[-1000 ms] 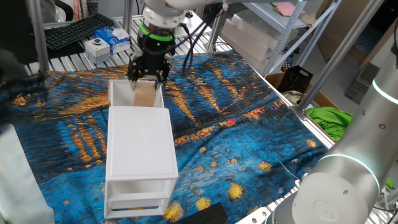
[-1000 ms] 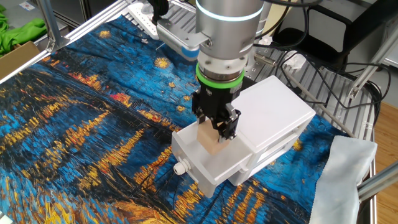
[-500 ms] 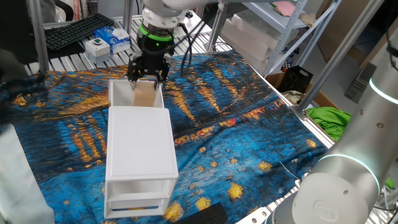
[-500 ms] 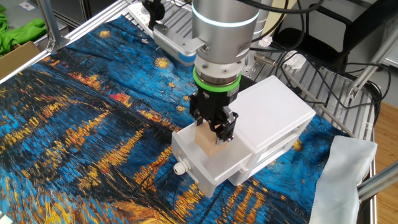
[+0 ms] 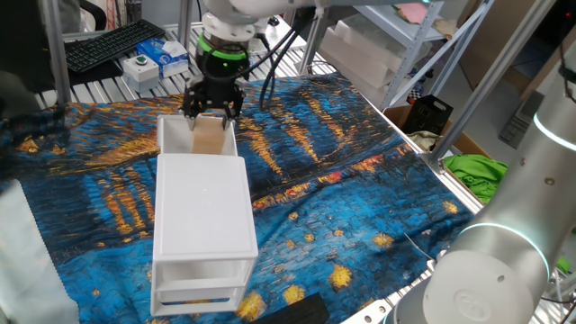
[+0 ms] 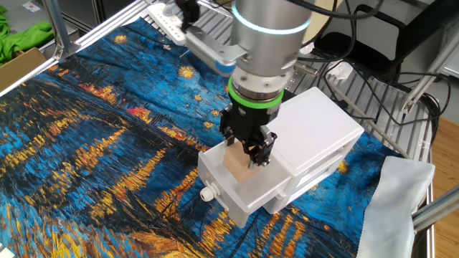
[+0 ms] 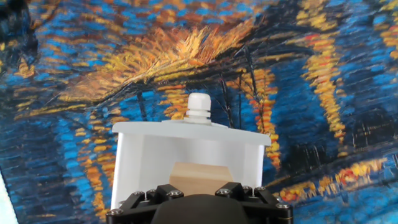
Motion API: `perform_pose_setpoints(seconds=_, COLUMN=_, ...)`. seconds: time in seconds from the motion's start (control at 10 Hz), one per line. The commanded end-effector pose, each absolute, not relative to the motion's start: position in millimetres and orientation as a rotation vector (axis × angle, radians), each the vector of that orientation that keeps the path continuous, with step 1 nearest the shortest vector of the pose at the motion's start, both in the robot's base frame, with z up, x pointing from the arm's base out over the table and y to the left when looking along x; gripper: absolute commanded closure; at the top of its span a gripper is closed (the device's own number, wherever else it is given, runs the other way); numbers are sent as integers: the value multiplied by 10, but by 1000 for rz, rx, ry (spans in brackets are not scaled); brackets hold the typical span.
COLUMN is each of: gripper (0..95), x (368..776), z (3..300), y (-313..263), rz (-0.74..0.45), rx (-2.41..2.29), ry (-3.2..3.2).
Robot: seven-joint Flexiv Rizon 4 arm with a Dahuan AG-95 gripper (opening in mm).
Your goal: Put things in the drawer
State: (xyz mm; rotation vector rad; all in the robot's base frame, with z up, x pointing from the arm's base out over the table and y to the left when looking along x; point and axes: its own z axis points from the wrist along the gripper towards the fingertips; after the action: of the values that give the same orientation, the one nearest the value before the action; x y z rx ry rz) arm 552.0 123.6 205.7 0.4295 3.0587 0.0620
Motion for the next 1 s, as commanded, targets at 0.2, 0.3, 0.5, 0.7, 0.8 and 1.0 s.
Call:
perform_pose_setpoints(seconds=0.2, gripper=950, x=5515, z=2114, y=1259, rz=96, rx=404, ry=3092)
perform_pose_setpoints(seconds=0.3, gripper=950, x=5515, z=2114, y=1259, rz=95, rx=401, ry=3096)
perform_pose_setpoints(seconds=0.5, gripper=950, x=5515, z=2114, y=1259, rz=71, rx=409, ry=3142)
perform_pose_setpoints(seconds=0.7, gripper=950, x=5515, z=2114, y=1259, rz=84, rx=390, ry=3179)
perform_pose_setpoints(seconds=0.8, gripper=950, x=5515, z=2114, y=1259, rz=91, rx=375, ry=3191)
perform_pose_setpoints(seconds=1.0, gripper=950, x=5515, z=2114, y=1259, rz=93, rx=376, ry=3212)
